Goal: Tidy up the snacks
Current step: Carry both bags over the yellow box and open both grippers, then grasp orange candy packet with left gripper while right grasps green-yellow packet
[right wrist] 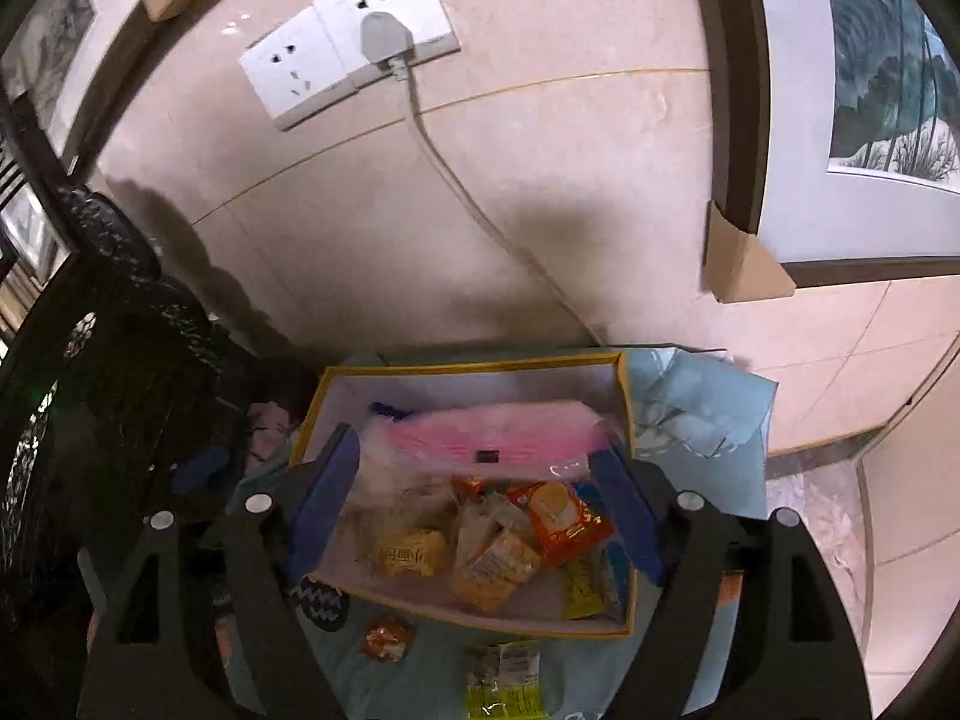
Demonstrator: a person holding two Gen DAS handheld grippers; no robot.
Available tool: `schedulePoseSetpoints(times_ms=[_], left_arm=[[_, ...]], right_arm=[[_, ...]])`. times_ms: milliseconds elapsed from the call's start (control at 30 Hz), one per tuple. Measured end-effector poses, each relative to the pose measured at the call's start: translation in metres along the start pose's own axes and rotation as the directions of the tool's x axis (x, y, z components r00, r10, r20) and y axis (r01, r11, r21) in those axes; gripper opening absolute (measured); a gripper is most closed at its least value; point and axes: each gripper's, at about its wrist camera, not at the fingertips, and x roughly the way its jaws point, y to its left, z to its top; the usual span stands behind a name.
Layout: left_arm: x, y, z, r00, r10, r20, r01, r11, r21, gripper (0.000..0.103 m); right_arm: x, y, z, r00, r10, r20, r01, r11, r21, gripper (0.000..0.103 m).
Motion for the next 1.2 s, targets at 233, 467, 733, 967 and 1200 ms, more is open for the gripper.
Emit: schedulePoseSetpoints(times_ms=[233,467,733,967,1200], left_arm=[[-0.002,0.007,-0.031,0.999,0.003,-0.045,-0.005,0.999,-0.033,0.099],[-0.017,0.010,-0.063,0.997,-0.003,-0.078,-0.001,0.999,-0.048,0.099],[-0.028,0.013,-0.108,0.991,-0.010,-0.133,-0.001,0.997,-0.083,0.099],[-0.026,0.010,-0.150,0.977,-0.026,-0.211,0.006,0.996,-0.094,0.099],[-0.014,0.007,-0.191,0.965,-0.036,-0.258,0.008,0.994,-0.107,0.099]], right_arm=[[-0.002,-0.003,-0.032,0.999,0.003,-0.047,-0.002,1.000,0.005,0.082],[-0.011,-0.003,-0.079,0.995,-0.021,-0.094,0.020,1.000,-0.006,0.086],[-0.004,-0.021,-0.140,0.978,-0.030,-0.206,0.039,0.998,0.042,0.087],[0.004,-0.006,-0.184,0.959,-0.104,-0.265,0.085,0.993,-0.084,0.087],[0.023,0.002,-0.220,0.940,-0.143,-0.308,0.097,0.982,-0.159,0.087]])
